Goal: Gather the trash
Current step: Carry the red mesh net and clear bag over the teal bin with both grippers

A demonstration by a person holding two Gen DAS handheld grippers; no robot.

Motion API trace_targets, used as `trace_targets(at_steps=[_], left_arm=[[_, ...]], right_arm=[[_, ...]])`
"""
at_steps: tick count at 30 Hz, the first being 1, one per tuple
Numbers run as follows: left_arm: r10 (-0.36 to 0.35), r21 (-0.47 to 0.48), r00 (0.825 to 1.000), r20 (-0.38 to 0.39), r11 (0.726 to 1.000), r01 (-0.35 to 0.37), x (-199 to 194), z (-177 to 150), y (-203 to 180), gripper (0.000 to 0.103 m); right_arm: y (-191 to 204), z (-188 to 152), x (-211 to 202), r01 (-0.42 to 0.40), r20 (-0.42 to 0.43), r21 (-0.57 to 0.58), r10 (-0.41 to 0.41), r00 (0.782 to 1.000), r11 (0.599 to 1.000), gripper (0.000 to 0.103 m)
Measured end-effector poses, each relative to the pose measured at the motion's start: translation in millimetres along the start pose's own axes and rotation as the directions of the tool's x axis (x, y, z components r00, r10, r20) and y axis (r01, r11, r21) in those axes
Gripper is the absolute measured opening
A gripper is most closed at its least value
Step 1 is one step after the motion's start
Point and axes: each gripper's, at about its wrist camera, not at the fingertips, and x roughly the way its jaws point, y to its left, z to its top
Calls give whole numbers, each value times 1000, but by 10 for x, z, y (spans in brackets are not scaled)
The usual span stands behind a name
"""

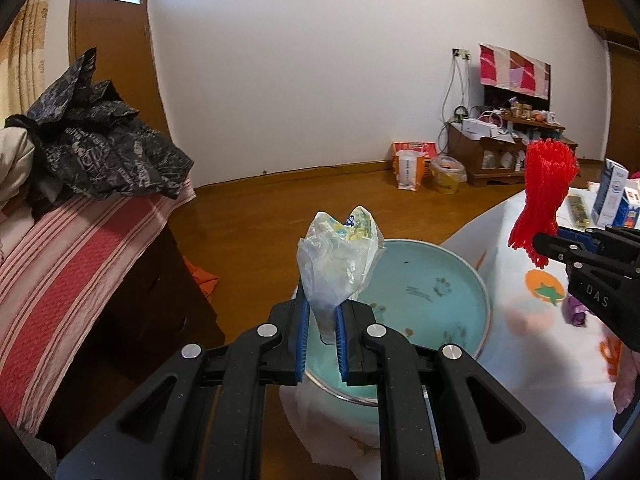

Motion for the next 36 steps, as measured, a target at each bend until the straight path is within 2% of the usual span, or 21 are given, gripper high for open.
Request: trace_targets(at_steps=[13, 36], left_arm=[[46, -35, 998, -32, 998, -47, 97, -51, 188, 12], [30, -41, 999, -44, 999, -32, 131, -64, 189, 12]], right_arm=[[270, 64, 201, -45, -27, -44, 44, 999, 998, 13], [347, 28, 257, -62, -44, -62, 59, 997, 996, 13]])
